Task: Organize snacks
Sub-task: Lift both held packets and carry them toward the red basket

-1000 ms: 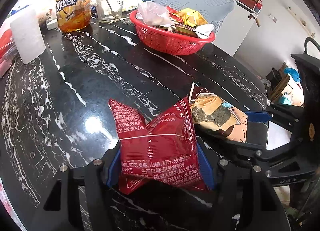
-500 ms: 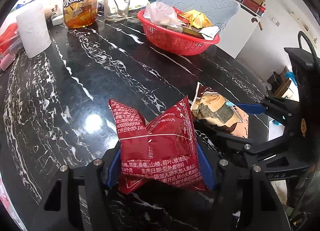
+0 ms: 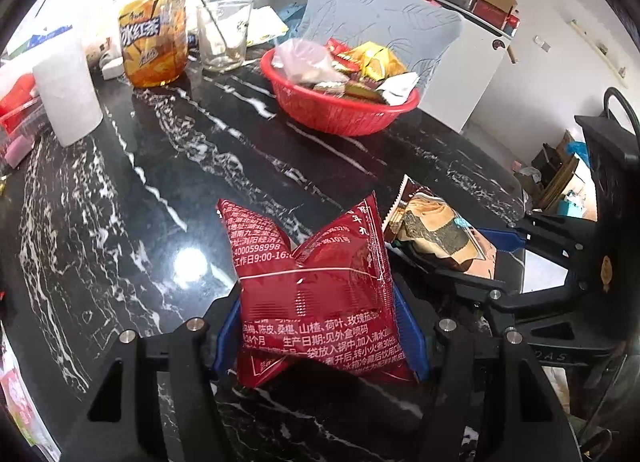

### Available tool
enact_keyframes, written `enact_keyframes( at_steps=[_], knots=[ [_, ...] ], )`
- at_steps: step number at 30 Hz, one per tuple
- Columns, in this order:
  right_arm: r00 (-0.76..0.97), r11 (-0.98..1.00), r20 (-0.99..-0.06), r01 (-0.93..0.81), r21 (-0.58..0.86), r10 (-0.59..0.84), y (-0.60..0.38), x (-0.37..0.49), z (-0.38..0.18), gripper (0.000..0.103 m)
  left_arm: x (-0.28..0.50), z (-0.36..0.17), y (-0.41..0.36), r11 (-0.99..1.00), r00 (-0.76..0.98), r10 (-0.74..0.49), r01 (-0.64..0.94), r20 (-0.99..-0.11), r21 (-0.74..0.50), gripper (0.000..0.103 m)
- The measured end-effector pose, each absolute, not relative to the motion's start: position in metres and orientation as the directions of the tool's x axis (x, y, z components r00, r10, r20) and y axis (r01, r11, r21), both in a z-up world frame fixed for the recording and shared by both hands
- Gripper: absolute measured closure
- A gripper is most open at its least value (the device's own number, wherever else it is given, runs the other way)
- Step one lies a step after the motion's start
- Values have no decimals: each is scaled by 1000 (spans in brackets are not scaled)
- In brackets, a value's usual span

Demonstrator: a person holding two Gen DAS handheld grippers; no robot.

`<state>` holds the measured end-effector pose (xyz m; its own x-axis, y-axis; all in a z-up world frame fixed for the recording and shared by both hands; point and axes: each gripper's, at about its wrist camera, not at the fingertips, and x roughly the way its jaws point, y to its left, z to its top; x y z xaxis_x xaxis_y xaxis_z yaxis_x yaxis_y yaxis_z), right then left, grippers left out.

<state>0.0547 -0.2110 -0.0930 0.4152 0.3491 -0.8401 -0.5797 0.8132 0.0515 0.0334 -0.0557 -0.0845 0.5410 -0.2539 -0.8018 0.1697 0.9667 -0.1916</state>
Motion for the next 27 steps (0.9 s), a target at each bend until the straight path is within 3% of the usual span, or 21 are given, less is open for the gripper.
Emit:
enact_keyframes(
  at_steps=[27],
  knots=[
    [567, 877, -759, -481, 9, 318, -256, 45, -25, 51, 58, -18, -97, 939, 627, -326, 300, -707, -167, 39]
  ],
)
